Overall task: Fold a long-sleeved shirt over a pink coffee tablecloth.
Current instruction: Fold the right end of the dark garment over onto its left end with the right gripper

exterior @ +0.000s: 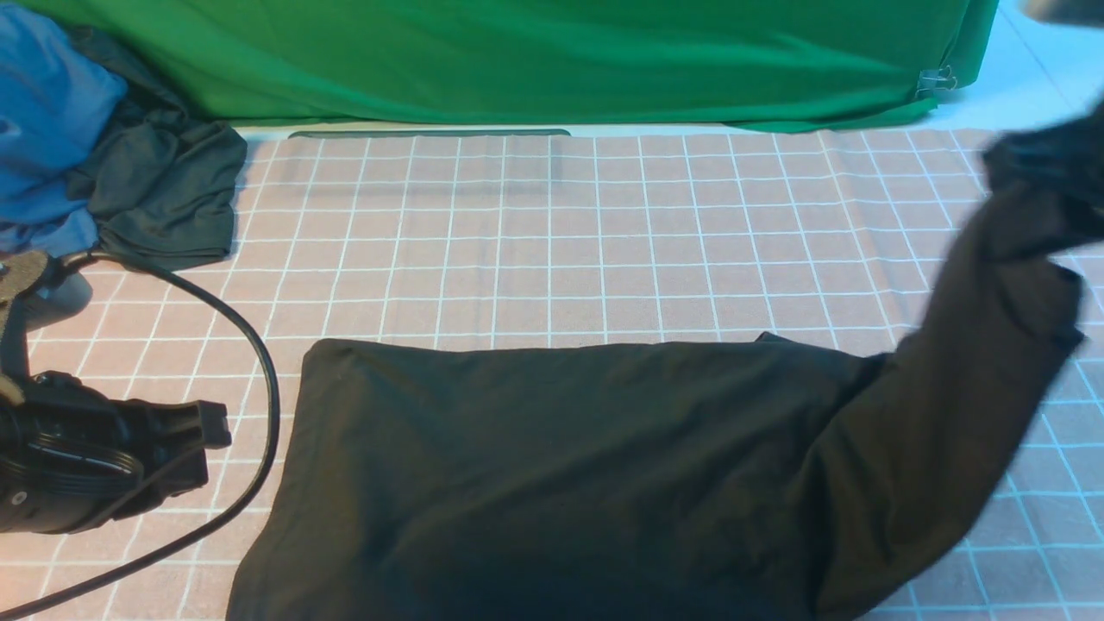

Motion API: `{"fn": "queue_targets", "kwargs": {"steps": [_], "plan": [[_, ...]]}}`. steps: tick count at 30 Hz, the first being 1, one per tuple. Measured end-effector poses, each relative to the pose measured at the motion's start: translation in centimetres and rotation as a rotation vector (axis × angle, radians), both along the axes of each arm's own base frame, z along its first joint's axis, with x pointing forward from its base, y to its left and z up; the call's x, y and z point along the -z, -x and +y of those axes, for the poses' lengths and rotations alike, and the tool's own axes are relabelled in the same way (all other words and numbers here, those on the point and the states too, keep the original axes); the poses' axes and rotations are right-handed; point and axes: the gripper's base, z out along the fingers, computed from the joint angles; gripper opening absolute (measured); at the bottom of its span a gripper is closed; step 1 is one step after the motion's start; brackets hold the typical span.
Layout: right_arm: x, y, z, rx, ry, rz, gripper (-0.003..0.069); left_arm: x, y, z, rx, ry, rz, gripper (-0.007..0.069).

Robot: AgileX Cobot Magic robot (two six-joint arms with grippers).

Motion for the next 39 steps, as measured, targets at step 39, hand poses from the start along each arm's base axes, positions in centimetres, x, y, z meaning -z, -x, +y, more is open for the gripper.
{"fn": "queue_targets", "kwargs": {"steps": [39], "plan": [[7.3,2.0,24.8,-0.348,-0.39,-0.038,0.0121,-0.1,-0.1,0.0,-0.001,-0.005,-0.02,0.0014]]}}
